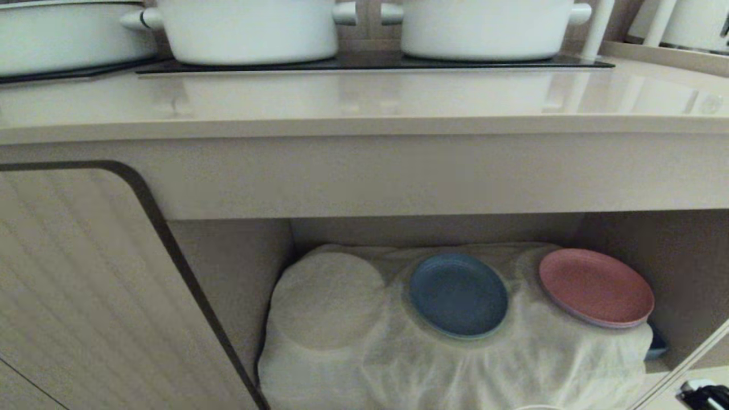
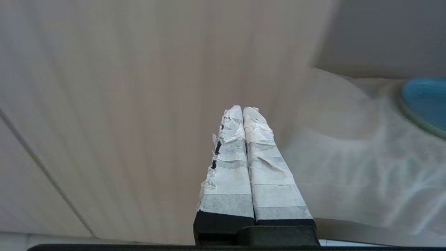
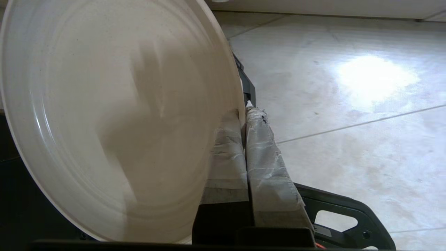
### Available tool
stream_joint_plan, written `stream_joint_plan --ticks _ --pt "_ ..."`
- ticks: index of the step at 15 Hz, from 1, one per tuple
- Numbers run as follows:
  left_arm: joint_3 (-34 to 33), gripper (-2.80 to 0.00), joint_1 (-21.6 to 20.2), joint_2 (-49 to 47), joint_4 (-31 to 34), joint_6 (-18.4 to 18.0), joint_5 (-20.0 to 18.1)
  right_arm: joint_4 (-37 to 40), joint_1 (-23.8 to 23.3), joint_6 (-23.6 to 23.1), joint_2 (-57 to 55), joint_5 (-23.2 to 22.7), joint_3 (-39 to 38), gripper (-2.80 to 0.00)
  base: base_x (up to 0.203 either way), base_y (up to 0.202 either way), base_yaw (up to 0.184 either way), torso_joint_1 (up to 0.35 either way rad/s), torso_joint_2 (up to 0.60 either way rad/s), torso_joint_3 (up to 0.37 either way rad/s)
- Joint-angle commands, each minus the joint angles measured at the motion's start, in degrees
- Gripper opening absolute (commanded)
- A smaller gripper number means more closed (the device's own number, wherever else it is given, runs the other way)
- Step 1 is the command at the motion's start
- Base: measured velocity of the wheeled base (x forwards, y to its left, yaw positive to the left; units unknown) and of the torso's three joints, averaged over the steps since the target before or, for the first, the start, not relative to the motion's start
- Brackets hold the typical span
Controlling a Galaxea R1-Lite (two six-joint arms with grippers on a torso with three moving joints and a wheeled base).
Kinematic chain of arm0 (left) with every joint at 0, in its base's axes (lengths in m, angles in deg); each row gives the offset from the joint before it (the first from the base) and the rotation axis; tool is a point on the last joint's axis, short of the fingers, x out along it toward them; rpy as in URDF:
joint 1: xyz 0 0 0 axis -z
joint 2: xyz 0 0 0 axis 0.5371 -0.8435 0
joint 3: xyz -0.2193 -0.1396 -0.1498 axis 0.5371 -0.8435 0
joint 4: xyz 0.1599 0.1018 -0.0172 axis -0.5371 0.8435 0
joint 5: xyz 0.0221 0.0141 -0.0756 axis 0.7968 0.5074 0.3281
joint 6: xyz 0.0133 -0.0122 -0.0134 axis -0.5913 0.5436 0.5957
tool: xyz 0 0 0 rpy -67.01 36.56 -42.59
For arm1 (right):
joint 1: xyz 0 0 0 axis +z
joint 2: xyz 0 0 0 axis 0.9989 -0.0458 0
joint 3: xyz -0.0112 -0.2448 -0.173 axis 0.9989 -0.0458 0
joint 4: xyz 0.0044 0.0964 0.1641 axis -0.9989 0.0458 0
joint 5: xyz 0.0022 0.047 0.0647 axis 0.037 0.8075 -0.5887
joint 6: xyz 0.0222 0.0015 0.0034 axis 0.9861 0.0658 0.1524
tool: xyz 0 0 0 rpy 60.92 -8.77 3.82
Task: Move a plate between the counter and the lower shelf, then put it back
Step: Put the plate
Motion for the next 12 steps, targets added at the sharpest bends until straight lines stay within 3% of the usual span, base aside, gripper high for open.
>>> stream_joint_plan --ticks 1,12 --pt "0.04 -2.80 0.00 0.02 0.04 0.02 0.03 0.08 0.02 0.07 -0.20 -0.08 0.00 -2.80 0.000 -0.193 0.000 0.000 0.00 0.005" --pt "-0.05 -2.80 0.00 0.02 0.02 0.02 0.12 -0.01 0.02 0.07 -0.29 -0.08 0.00 -2.80 0.000 -0.192 0.001 0.001 0.00 0.004"
